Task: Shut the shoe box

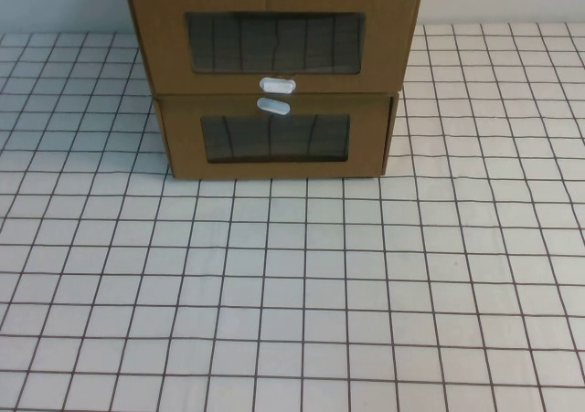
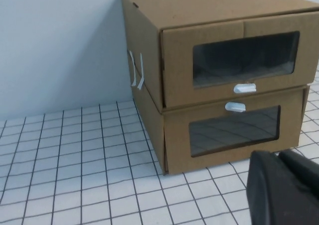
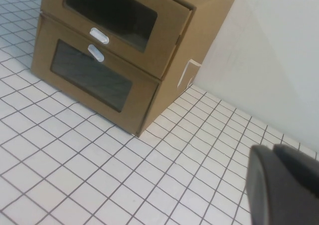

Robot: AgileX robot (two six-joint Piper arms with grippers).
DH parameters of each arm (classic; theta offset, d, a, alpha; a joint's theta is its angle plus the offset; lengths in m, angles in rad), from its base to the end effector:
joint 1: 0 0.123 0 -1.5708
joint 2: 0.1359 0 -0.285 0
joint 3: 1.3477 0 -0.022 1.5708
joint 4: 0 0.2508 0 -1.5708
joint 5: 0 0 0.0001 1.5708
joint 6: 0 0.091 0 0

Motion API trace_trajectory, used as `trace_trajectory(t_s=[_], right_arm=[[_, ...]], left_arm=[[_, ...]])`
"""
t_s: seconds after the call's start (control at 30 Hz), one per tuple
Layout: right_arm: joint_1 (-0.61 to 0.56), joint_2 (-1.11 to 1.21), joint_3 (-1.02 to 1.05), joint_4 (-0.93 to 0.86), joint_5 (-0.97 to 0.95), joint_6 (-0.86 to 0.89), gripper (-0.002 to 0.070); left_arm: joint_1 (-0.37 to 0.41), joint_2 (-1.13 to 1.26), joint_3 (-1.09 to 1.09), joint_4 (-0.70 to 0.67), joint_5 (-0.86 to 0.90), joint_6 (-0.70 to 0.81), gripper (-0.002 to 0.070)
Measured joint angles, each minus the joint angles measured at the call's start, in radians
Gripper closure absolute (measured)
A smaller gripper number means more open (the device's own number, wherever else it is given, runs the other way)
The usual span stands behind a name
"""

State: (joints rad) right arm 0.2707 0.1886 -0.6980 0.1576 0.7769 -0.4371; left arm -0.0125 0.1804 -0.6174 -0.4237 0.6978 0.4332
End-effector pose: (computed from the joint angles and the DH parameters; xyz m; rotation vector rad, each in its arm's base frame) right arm 0.0109 0.0134 0.3572 -0.5878 1.6421 0.0569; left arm 0.0220 -0.0243 0.3449 0.2941 1.6716 -0.1613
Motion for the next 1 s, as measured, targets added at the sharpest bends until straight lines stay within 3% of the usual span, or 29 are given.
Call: trace_trajectory(t_s=[0.7,0.83,1.0], right_arm=[[0.000,0.000,0.002,0.000,0.025,0.000,0.0689],[0.000,0.000,0.002,0.002,0.025,0.000,0.0689],[0.000,0.000,0.002,0.002,0.027,0.000,0.0689]], left_arm=[[0.000,0.000,0.176,0.015,-0.009,0.000,0.0680],[0.000,-0.031,0.256,0.113,-0.071,-0.013,0.0680],[0.000,-0.128,0.432,0.295,-0.291,-0.184,0.0680]])
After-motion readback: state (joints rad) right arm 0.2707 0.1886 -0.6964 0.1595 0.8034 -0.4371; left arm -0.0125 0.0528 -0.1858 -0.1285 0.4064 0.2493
